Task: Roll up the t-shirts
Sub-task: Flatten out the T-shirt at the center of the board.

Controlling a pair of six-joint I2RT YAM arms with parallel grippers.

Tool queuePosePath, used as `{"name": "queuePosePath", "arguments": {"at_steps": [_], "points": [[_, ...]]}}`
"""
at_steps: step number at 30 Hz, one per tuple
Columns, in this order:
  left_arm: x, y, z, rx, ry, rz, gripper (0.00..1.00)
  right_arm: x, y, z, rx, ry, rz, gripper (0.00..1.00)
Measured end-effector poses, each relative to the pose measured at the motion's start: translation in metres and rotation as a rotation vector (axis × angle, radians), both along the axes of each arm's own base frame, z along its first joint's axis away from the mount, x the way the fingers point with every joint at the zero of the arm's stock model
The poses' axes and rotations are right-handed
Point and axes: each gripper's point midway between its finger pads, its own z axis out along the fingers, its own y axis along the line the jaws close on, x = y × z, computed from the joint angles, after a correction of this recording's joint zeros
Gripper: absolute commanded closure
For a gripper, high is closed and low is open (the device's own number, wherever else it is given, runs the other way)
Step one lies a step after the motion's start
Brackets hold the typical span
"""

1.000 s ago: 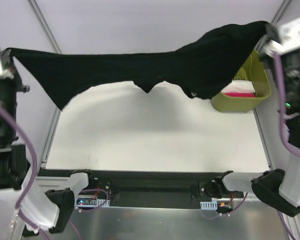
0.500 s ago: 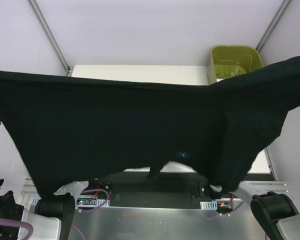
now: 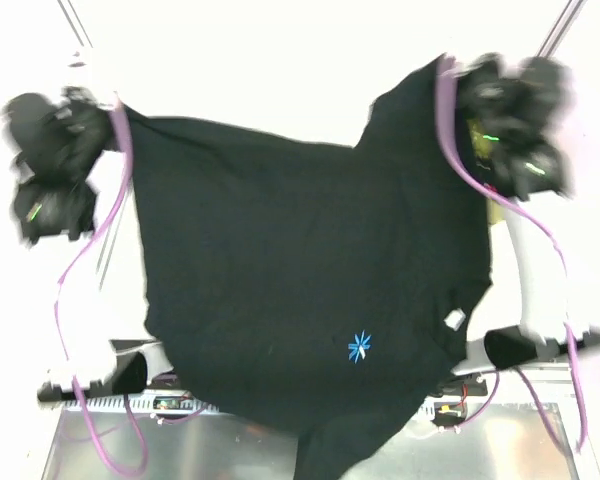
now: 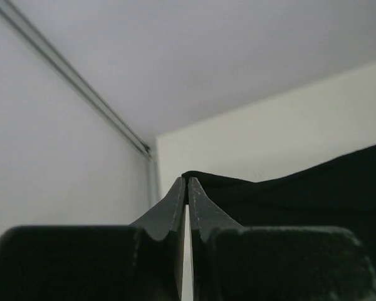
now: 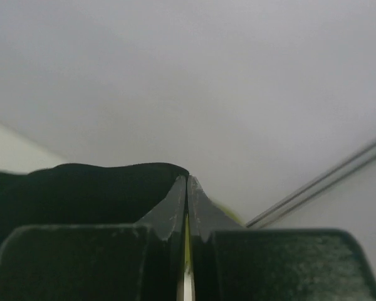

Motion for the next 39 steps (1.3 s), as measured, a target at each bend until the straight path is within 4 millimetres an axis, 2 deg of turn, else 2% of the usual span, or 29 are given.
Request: {"name": "queuePosePath", "arguments": {"at_steps": [1,3,5,8,10,13,16,17,19,22,25,29,33,36,39], "points": [[0.020,-0.001,-0.031,-0.012,0.084,-0.022,1.00,0.028,0.010,-0.038,-0.021,0.087,0.010,0.99],[0.054,-0.005,-0.091,-0.038,0.245,-0.060,1.00,0.065,0.024,-0.107,-0.058,0.240,0.022,1.00],[0.081,-0.009,-0.150,-0.065,0.405,-0.092,1.00,0.091,0.038,-0.171,-0.093,0.374,0.043,0.99],[0.114,-0.014,-0.218,-0.095,0.585,-0.123,1.00,0.119,0.054,-0.245,-0.125,0.525,0.062,0.99],[0.137,-0.015,-0.261,-0.113,0.686,-0.130,1.00,0.141,0.061,-0.287,-0.131,0.596,0.065,0.99],[0.170,-0.012,-0.316,-0.127,0.803,-0.106,1.00,0.186,0.066,-0.335,-0.130,0.677,0.047,0.99],[0.197,-0.002,-0.359,-0.128,0.879,-0.053,1.00,0.237,0.064,-0.368,-0.132,0.700,0.014,0.99],[0.204,0.003,-0.369,-0.123,0.894,-0.028,1.00,0.248,0.064,-0.377,-0.136,0.700,0.008,0.99],[0.216,0.010,-0.381,-0.115,0.906,0.007,1.00,0.266,0.060,-0.393,-0.151,0.697,-0.010,0.99],[0.235,0.021,-0.382,-0.120,0.883,0.057,1.00,0.276,0.056,-0.414,-0.196,0.702,-0.021,1.00],[0.249,0.026,-0.368,-0.138,0.835,0.079,1.00,0.284,0.058,-0.416,-0.219,0.676,-0.038,0.99],[0.257,0.028,-0.351,-0.153,0.786,0.074,1.00,0.285,0.066,-0.411,-0.226,0.644,-0.045,0.99],[0.259,0.023,-0.351,-0.169,0.781,0.052,1.00,0.259,0.066,-0.420,-0.258,0.686,-0.042,0.99],[0.253,0.020,-0.362,-0.165,0.810,0.028,1.00,0.235,0.061,-0.421,-0.282,0.723,-0.043,1.00],[0.245,0.019,-0.381,-0.157,0.857,0.022,1.00,0.212,0.051,-0.410,-0.292,0.739,-0.049,0.99]]}}
